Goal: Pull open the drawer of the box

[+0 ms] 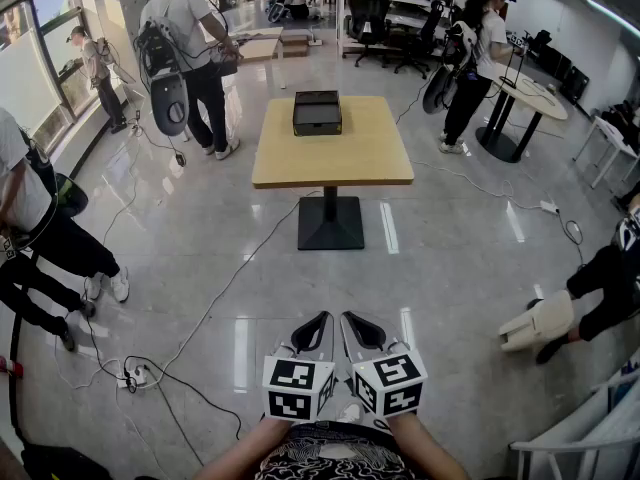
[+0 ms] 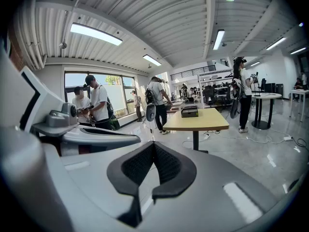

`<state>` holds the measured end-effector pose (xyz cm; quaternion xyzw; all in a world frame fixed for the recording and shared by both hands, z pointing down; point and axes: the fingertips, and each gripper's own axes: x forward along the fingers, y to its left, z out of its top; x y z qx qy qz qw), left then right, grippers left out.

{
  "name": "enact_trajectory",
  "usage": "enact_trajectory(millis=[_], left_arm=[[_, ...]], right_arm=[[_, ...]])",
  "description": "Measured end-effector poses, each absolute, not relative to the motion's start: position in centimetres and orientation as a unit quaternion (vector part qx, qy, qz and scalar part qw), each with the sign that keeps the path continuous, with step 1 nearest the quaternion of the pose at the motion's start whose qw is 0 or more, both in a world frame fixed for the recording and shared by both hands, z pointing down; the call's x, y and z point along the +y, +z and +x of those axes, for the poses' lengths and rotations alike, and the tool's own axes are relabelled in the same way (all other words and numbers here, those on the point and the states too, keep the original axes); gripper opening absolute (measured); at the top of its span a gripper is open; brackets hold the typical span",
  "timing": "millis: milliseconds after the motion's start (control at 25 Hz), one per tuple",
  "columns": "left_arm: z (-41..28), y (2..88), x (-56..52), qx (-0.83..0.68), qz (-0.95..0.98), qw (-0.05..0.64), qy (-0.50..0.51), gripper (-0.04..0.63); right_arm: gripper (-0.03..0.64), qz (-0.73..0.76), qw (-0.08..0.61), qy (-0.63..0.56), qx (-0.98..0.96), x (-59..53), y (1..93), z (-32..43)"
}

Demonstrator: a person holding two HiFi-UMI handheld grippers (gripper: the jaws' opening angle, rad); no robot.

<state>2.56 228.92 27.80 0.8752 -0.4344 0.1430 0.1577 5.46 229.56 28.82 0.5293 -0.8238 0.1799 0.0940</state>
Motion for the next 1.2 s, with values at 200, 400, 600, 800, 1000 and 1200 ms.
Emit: enact_trajectory(millis=[200, 400, 600, 800, 1000, 1200], left_arm=[[-1.9, 28.3, 227.1, -0.428, 0.877, 0.158, 0.148, 0.008], [-11.3, 29.9, 228.7, -0.427, 0.879, 0.158, 0.145, 0.009], [-19.7, 29.0, 226.7, -0.426, 0.879, 0.16, 0.144, 0.008], [-33.5, 29.4, 224.7, -0.424, 0.88, 0.165, 0.139, 0.008], [-43.5, 30.7, 219.9, -0.426, 0.879, 0.167, 0.135, 0.008], [-44.4, 31.5, 212.4, -0.426, 0.879, 0.17, 0.134, 0.008]], right_arm=[[0.006, 0.531, 0.095, 0.183, -0.822, 227.6, 29.2, 1.0], [0.006, 0.533, 0.098, 0.182, -0.82, 229.2, 30.8, -8.5], [0.006, 0.536, 0.104, 0.182, -0.818, 227.3, 30.0, -17.0], [0.006, 0.539, 0.106, 0.178, -0.816, 225.1, 30.3, -30.8], [0.006, 0.539, 0.104, 0.181, -0.816, 220.6, 31.6, -40.7], [0.006, 0.54, 0.106, 0.18, -0.815, 213.0, 32.5, -41.5]])
